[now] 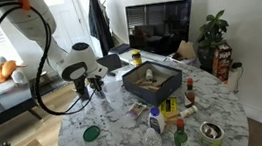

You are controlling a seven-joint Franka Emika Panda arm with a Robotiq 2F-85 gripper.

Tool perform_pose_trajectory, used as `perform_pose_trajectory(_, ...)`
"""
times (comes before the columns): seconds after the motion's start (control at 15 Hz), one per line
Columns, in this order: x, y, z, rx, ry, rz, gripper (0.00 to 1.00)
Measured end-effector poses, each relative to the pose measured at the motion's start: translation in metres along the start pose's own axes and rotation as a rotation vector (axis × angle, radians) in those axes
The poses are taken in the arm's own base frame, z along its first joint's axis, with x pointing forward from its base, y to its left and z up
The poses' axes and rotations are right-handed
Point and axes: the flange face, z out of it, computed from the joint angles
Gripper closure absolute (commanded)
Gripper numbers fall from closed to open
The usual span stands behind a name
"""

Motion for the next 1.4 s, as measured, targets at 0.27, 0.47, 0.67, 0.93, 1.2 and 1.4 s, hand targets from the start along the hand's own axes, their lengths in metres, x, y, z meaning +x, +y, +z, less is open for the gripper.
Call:
perform_pose_trajectory(0.27, 0.002, 0.012, -0.02, -0.056, -0.07, -0.03, 0.99)
perform_pose_trajectory(0.47, 0.001, 0.03, -0.025, -0.115, -0.109, -0.04, 0.99)
perform_pose_trajectory(0.67, 0.0, 0.036, -0.026, -0.153, -0.1, -0.089, 0.99)
perform_pose_trajectory(0.93, -0.005, 0.032, -0.024, -0.174, -0.097, -0.14, 0.64)
perform_pose_trajectory(1.2, -0.015, 0.029, -0.021, -0.181, -0.112, -0.157, 0.34)
perform_pose_trajectory(1.4, -0.019, 0.02, -0.027, -0.175, -0.107, -0.164, 0.12)
